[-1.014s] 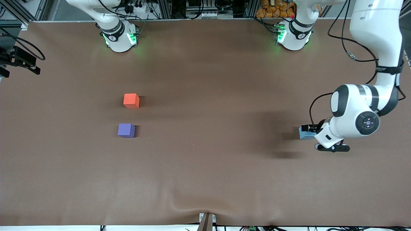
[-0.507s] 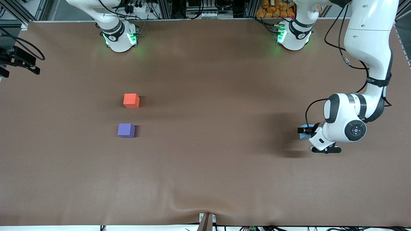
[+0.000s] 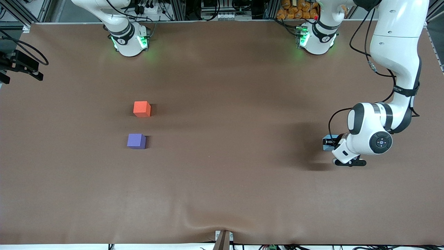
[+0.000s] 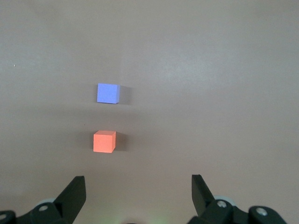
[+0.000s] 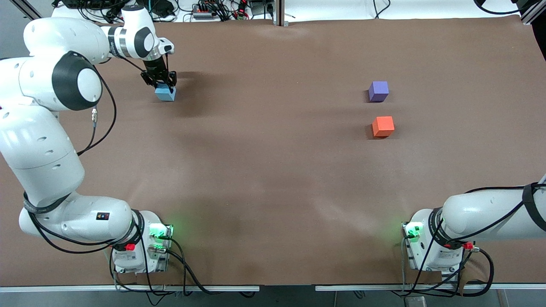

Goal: Place blue block between orange and purple blocks
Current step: 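Lower the left gripper and close it on the light-blue block, then carry the light-blue block with the left gripper toward the table middle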

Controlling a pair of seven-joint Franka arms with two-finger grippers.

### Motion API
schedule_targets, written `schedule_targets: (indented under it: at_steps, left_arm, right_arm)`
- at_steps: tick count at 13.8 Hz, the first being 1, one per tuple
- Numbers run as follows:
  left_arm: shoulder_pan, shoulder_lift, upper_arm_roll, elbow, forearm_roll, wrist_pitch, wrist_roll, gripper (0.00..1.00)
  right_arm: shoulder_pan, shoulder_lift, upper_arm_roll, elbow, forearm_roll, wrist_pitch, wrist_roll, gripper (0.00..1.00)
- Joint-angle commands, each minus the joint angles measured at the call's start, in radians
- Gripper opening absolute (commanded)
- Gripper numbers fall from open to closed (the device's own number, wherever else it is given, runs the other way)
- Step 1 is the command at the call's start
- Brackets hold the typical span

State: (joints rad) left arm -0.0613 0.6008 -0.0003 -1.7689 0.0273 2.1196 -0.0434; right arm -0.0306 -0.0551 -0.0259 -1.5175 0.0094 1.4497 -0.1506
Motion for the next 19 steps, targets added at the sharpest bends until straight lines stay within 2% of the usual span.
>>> schedule_targets:
  at_steps: [1, 4, 8, 10, 13, 14, 17, 18, 19]
  left_arm:
    - [-0.026, -0.079, -0.004, -0.012, 0.002, -0.051, -0.012, 0.28]
    - [-0.136, -0.145, -0.021, -0.004, 0.0, -0.15, -0.168, 0.28]
    - [-0.297, -0.13, -0.124, 0.057, -0.016, -0.17, -0.487, 0.28]
    - [-0.397, -0.052, -0.15, 0.141, -0.067, -0.17, -0.632, 0.28]
    - [-0.555, 0.124, -0.15, 0.346, -0.127, -0.164, -0.83, 0.29]
    - [-0.598, 0.157, -0.15, 0.389, -0.128, -0.155, -0.861, 0.29]
    - [-0.704, 0.214, -0.148, 0.41, -0.129, -0.066, -0.875, 0.3]
    - [-0.725, 0.229, -0.144, 0.41, -0.127, -0.04, -0.879, 0.37]
    - [-0.745, 0.24, -0.138, 0.41, -0.127, -0.015, -0.888, 0.53]
  right_arm:
    - [-0.017, -0.005, 0.008, -0.003, 0.015, -0.003, -0.004, 1.0]
    - [-0.017, -0.005, 0.008, -0.003, 0.015, -0.003, -0.004, 1.0]
    - [-0.017, -0.003, 0.008, -0.003, 0.015, -0.003, -0.004, 1.0]
    - [-0.017, -0.003, 0.006, -0.003, 0.015, -0.003, -0.004, 1.0]
    - [-0.015, -0.003, 0.008, -0.003, 0.015, -0.003, -0.004, 1.0]
    - [-0.015, -0.003, 0.006, -0.003, 0.015, -0.003, -0.004, 1.0]
    - [-0.017, -0.005, 0.008, -0.003, 0.015, -0.003, -0.004, 1.0]
    - [-0.017, -0.005, 0.006, -0.003, 0.015, -0.003, -0.004, 1.0]
    - [-0.017, -0.003, 0.008, -0.003, 0.015, -0.003, -0.004, 1.0]
